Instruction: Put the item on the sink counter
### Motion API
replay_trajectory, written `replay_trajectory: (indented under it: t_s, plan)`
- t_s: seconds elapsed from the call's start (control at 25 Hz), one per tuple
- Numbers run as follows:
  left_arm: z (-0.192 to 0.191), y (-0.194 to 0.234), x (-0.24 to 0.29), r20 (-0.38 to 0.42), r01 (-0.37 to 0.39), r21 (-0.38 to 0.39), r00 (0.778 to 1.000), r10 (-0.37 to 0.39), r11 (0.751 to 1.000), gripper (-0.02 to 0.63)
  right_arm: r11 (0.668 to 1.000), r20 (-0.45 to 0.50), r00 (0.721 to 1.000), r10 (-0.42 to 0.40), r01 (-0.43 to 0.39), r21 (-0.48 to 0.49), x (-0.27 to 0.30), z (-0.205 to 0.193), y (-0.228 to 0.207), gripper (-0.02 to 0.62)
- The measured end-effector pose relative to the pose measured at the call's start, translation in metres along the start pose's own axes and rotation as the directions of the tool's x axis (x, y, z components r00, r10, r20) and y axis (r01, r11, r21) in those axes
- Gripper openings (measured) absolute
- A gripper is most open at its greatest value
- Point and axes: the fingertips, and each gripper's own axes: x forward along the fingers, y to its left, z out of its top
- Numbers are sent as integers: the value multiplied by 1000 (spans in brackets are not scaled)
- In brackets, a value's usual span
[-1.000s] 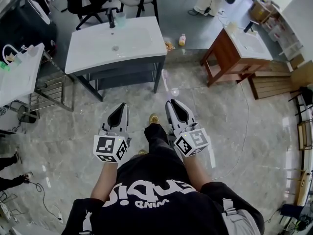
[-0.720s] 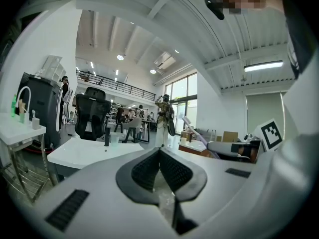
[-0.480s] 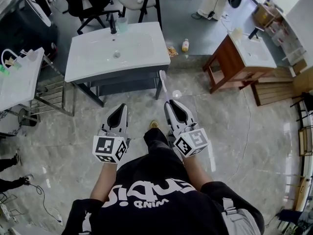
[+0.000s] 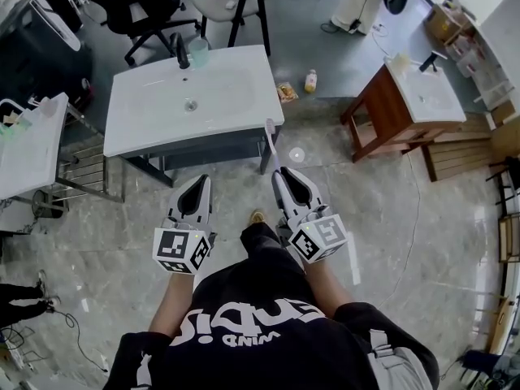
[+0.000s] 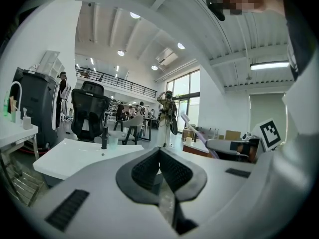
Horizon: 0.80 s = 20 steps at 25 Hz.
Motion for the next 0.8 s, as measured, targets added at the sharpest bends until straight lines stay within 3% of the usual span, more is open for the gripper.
replay_trajectory:
  t_s: [0.8]
  plan:
    - [32,23,111,30,-93,-14,995,93,996,20,995,-43,994,101,-101,14,91,31,-86,74]
